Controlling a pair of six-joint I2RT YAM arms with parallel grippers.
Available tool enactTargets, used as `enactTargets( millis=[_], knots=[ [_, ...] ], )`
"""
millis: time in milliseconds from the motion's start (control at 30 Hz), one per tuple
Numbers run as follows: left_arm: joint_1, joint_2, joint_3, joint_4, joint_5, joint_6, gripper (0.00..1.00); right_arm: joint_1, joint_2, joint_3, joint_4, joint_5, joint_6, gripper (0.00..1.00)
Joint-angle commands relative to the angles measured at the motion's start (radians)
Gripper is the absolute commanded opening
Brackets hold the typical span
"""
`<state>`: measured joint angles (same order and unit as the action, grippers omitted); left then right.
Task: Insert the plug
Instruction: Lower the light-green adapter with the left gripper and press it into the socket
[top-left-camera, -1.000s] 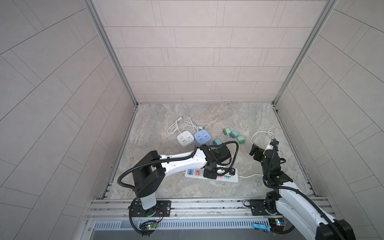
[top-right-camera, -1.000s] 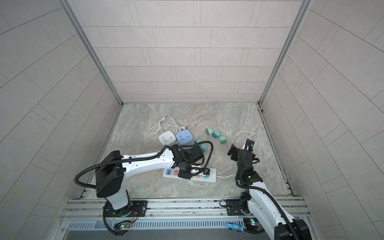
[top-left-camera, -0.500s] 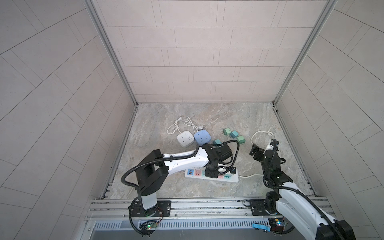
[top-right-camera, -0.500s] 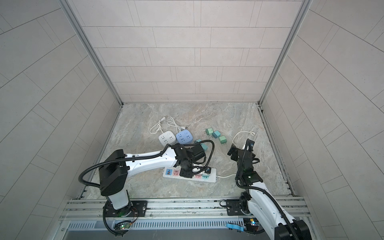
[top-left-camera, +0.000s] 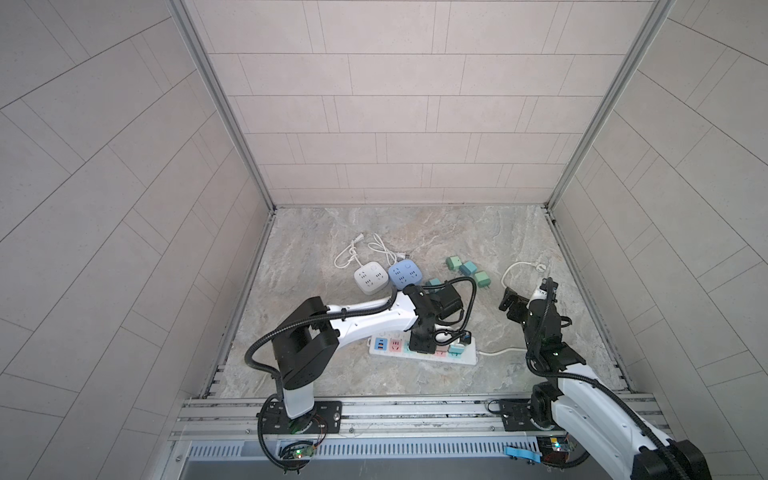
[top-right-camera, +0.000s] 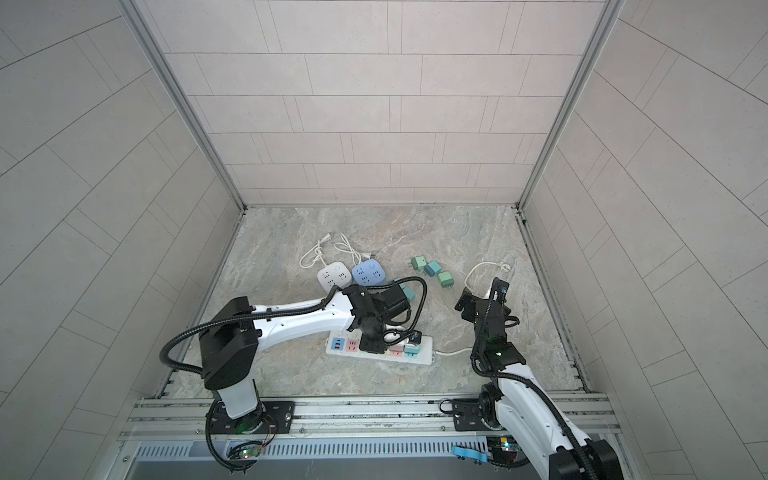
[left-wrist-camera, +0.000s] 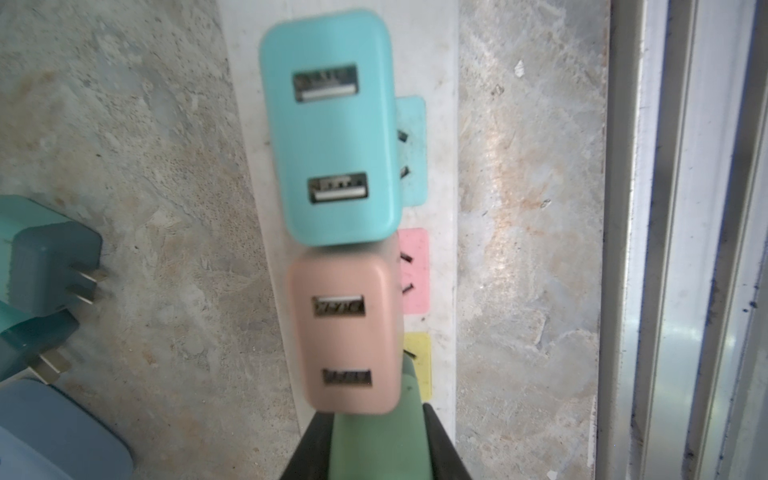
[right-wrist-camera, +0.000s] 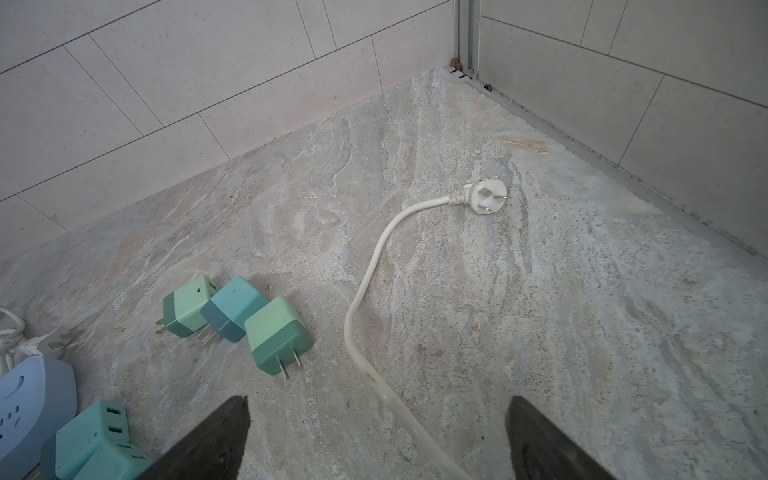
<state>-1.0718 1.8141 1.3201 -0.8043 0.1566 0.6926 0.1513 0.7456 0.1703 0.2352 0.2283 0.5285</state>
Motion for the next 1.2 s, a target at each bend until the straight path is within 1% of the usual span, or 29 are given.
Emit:
enactTargets(
  millis=[0, 333, 467, 567, 733, 933, 1067, 1167],
  knots=[
    [0.005, 0.043, -0.015, -0.037, 0.032, 0.035, 0.0, 0.0, -0.009, 0.015, 0.003, 0.008, 0.01, 0.98],
    [0.009, 0.03, -0.095, 0.015, 0.068, 0.038, 0.0, 0.001, -0.006, 0.015, 0.003, 0.008, 0.01, 0.98],
    [0.029, 0.025, -0.112, 0.032, 0.138, 0.056, 0.0, 0.0, -0.006, 0.017, 0.002, 0.008, 0.01, 0.98],
    [0.031, 0.023, -0.128, 0.057, 0.137, 0.059, 0.0, 0.0, -0.005, 0.015, 0.001, 0.008, 0.01, 0.98],
    [0.018, 0.07, -0.093, 0.04, 0.148, 0.051, 0.0, -0.001, -0.004, 0.016, 0.003, 0.009, 0.01, 0.98],
    [0.015, 0.133, -0.047, -0.013, 0.116, 0.039, 0.02, 0.001, -0.005, 0.016, 0.001, 0.009, 0.012, 0.98],
    [0.017, 0.116, -0.058, 0.003, 0.12, 0.034, 0.05, 0.0, -0.005, 0.016, 0.001, 0.009, 0.01, 0.98],
    [0.019, 0.097, -0.07, 0.017, 0.11, 0.025, 0.11, -0.001, -0.005, 0.016, 0.001, 0.009, 0.01, 0.98]
  ],
)
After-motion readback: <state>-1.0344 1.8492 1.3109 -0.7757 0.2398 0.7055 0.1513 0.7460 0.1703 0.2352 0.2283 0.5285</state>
